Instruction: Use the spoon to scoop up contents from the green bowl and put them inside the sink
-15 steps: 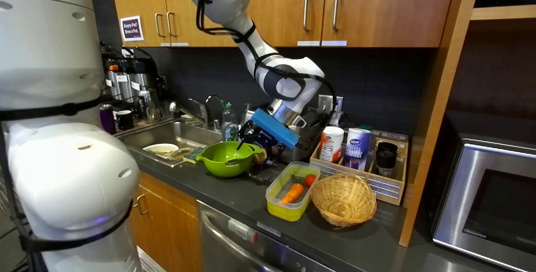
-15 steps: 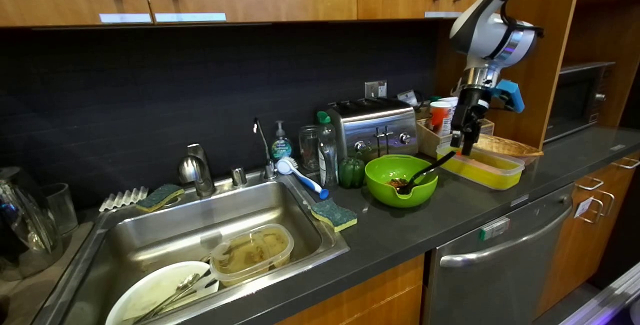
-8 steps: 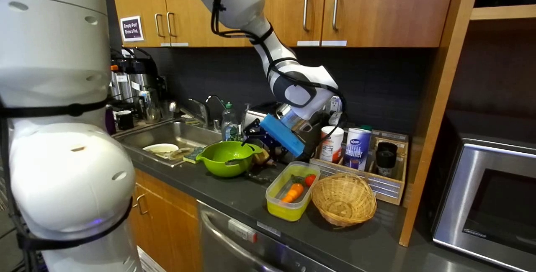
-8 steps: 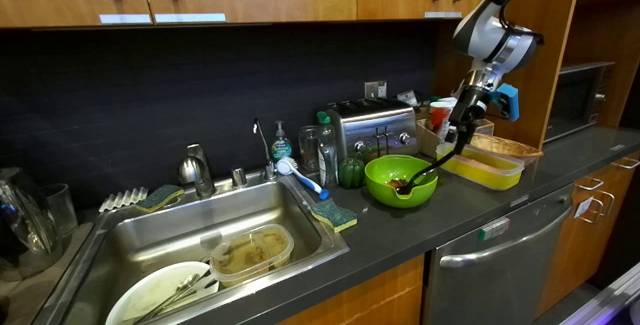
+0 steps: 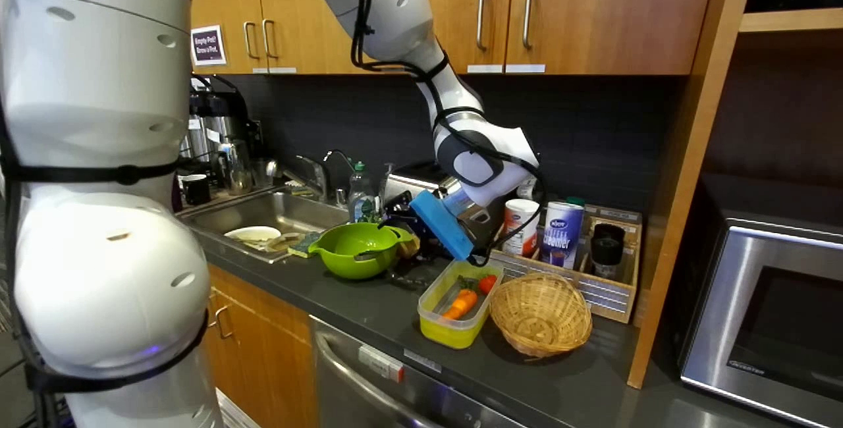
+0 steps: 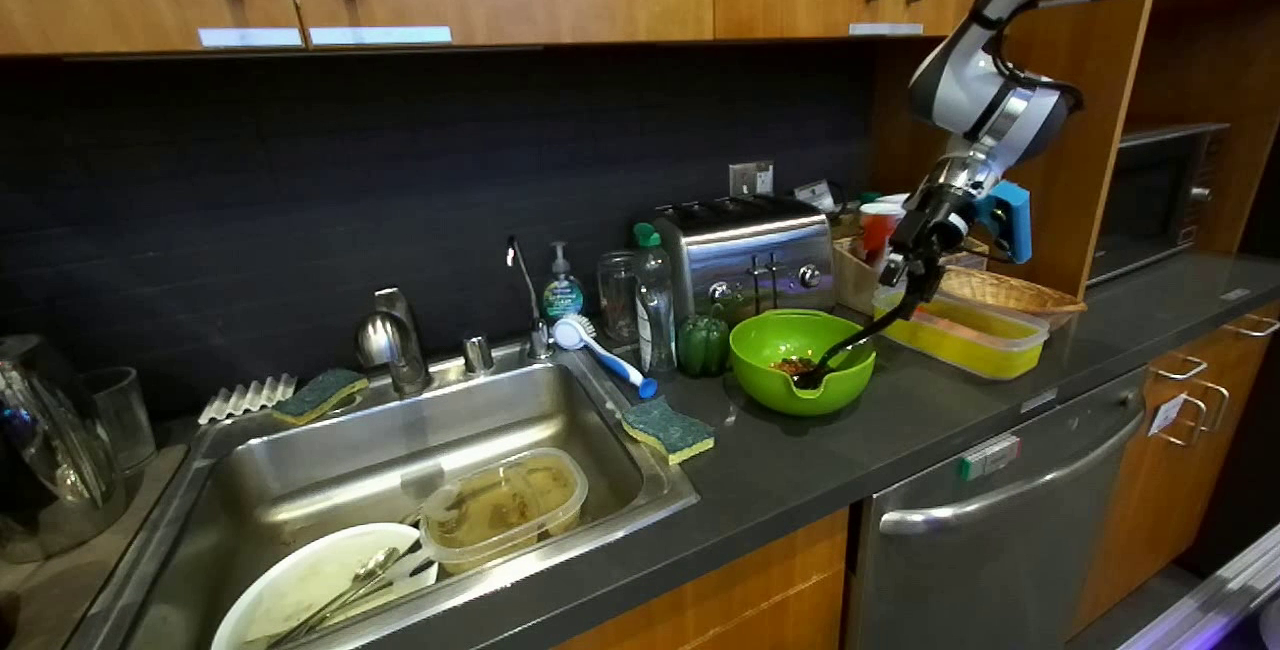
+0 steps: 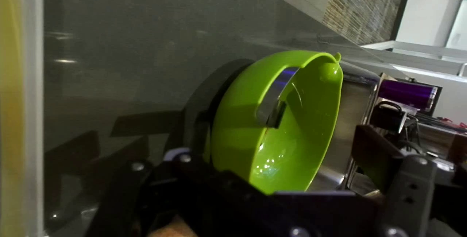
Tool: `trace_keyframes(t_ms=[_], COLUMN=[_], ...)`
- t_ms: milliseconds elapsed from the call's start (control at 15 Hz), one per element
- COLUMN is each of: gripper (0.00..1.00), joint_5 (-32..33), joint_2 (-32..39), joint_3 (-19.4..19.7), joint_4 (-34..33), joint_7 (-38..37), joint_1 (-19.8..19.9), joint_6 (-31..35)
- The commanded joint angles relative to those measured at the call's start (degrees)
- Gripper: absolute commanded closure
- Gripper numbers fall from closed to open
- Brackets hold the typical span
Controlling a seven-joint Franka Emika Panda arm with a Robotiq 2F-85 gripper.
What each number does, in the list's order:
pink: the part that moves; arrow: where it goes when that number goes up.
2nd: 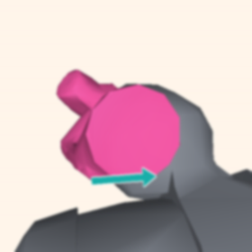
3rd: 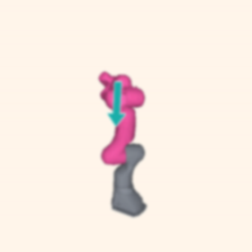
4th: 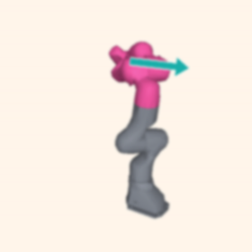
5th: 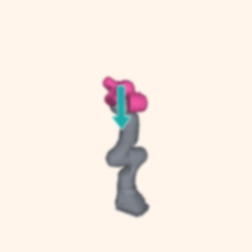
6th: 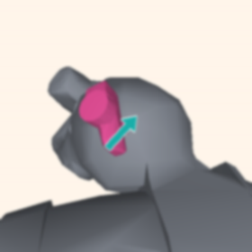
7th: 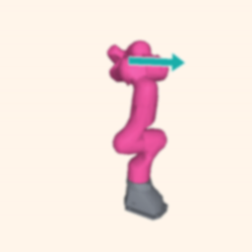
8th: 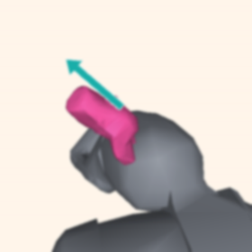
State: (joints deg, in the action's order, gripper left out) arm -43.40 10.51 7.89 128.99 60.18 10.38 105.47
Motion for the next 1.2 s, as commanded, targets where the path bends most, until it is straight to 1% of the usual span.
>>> trace_keyframes(t_ms=[0, 200, 400, 800, 1133], gripper=[0.0, 0.0, 0.0, 0.0, 0.0], joint_5=[-4.6, -7.2, -8.5, -8.0, -8.2], joint_2=[1.4, 2.1, 2.4, 1.4, 1.3], joint_3=[-0.7, -0.9, -0.9, -0.7, -0.8], joint_4=[-0.3, 0.1, 1.0, 3.6, 4.3], joint_7=[1.5, 0.9, 0.0, -4.4, -6.2], joint_1=[0.7, 0.4, 0.1, -0.4, -0.5], joint_6=[-1.2, -0.9, -0.2, 1.0, 1.0])
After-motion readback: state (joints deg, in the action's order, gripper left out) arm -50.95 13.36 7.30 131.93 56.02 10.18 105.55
